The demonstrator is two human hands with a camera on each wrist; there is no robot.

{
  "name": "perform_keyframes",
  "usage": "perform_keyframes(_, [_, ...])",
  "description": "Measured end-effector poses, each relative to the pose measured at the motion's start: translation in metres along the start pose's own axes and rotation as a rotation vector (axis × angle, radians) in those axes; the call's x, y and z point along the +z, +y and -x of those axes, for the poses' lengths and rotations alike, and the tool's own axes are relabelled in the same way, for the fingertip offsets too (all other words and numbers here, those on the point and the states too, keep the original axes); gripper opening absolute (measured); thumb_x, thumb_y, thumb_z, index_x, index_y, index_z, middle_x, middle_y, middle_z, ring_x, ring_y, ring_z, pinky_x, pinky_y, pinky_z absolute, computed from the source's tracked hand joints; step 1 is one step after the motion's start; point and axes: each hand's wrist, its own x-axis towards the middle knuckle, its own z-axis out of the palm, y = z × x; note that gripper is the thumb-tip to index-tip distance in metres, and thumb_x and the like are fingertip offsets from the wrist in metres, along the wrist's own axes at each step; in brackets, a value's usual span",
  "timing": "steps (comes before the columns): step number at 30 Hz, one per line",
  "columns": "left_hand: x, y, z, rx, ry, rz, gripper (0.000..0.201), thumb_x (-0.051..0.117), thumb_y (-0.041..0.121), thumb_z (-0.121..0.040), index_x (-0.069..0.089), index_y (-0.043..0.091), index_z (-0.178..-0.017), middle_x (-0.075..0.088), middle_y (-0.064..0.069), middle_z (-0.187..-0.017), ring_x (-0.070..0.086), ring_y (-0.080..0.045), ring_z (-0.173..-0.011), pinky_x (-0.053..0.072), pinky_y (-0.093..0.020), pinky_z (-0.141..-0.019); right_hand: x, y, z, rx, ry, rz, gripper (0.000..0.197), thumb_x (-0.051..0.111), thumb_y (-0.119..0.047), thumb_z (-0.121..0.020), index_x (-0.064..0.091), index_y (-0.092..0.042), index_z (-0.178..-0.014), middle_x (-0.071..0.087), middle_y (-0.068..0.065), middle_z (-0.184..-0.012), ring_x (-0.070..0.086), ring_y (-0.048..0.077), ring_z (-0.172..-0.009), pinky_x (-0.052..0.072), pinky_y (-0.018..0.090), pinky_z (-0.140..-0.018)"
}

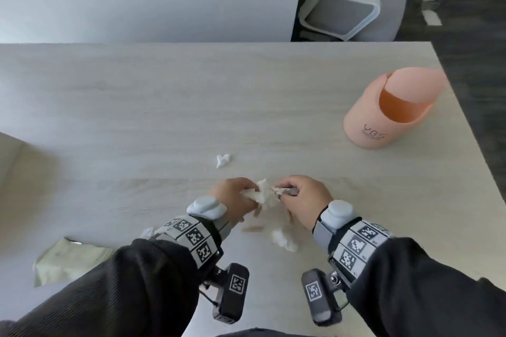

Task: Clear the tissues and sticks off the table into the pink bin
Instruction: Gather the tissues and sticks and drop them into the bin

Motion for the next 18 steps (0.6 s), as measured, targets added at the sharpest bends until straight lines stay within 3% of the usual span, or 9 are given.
perform_keyframes(3, [0.000,0.032,0.001,0.054,0.029,0.108,0.025,0.070,0.020,-0.079,0.059,0.042,-0.075,0.069,0.011,-0.073,0.065,-0.015,-0.046,0.059,-0.036,-0.057,-0.017,-0.007,0.007,0.039,0.133,-0.269,0.013,0.069,-0.019,-0.076,0.065,-0.031,-0.078,0.066,-0.012,-0.068,0.058,0.007,-0.057,0.048,0.027,-0.059])
perform_keyframes(5, [0.000,0.054,-0.001,0.112,0.059,0.106,0.017,0.072,0.022,-0.079,0.064,0.037,-0.076,0.065,0.013,-0.066,0.059,-0.011,-0.046,0.053,-0.028,-0.049,-0.031,-0.014,0.011,0.033,0.170,-0.356,0.012,0.067,-0.014,-0.080,0.060,-0.024,-0.078,0.059,-0.009,-0.059,0.051,0.009,-0.049,0.046,0.031,-0.054])
perform_keyframes(7, [0.001,0.075,-0.003,0.169,0.075,0.094,0.012,0.076,0.024,-0.076,0.068,0.030,-0.069,0.060,0.011,-0.056,0.049,-0.007,-0.046,0.039,-0.020,-0.044,-0.044,-0.020,0.015,0.025,0.201,-0.407,0.015,0.067,-0.013,-0.083,0.060,-0.025,-0.075,0.058,-0.009,-0.054,0.050,0.009,-0.049,0.047,0.032,-0.054])
perform_keyframes(8, [0.002,0.086,-0.003,0.187,0.068,0.094,0.014,0.076,0.025,-0.076,0.067,0.029,-0.065,0.058,0.009,-0.054,0.047,-0.009,-0.047,0.036,-0.022,-0.045,-0.052,-0.023,0.018,0.021,0.227,-0.444,0.016,0.069,-0.015,-0.082,0.061,-0.026,-0.074,0.060,-0.010,-0.056,0.052,0.010,-0.051,0.048,0.032,-0.055])
perform_keyframes(11, [0.005,0.121,-0.007,0.208,0.044,0.042,0.018,0.071,0.025,-0.077,0.064,0.021,-0.061,0.058,0.004,-0.057,0.046,-0.017,-0.052,0.035,-0.026,-0.052,-0.077,-0.027,0.025,0.031,0.309,-0.619,0.010,0.066,-0.014,-0.084,0.069,-0.020,-0.077,0.071,-0.005,-0.068,0.063,0.011,-0.063,0.054,0.033,-0.059])
perform_keyframes(13, [0.009,0.146,-0.011,0.215,0.039,-0.052,0.025,0.066,0.022,-0.078,0.056,0.023,-0.055,0.054,0.005,-0.054,0.047,-0.019,-0.053,0.036,-0.028,-0.051,-0.091,-0.028,0.029,0.035,0.335,-0.690,0.010,0.067,-0.023,-0.085,0.071,-0.015,-0.081,0.074,0.000,-0.075,0.067,0.012,-0.071,0.058,0.036,-0.065])
perform_keyframes(16, [0.020,0.184,-0.011,0.295,-0.035,-0.262,0.016,0.056,0.017,-0.082,0.059,0.020,-0.066,0.059,0.003,-0.061,0.061,-0.024,-0.061,0.046,-0.032,-0.054,-0.107,-0.022,0.029,0.062,0.378,-0.652,0.033,0.078,-0.047,-0.074,0.068,-0.017,-0.082,0.070,0.000,-0.073,0.064,0.013,-0.068,0.059,0.039,-0.072])
perform_keyframes(18, [0.020,0.197,-0.005,0.354,-0.064,-0.248,0.017,0.052,0.016,-0.084,0.069,0.018,-0.085,0.067,0.000,-0.070,0.069,-0.025,-0.072,0.052,-0.034,-0.061,-0.115,-0.018,0.026,0.085,0.418,-0.671,0.029,0.079,-0.039,-0.076,0.066,-0.013,-0.081,0.068,-0.001,-0.068,0.064,0.014,-0.066,0.060,0.041,-0.074])
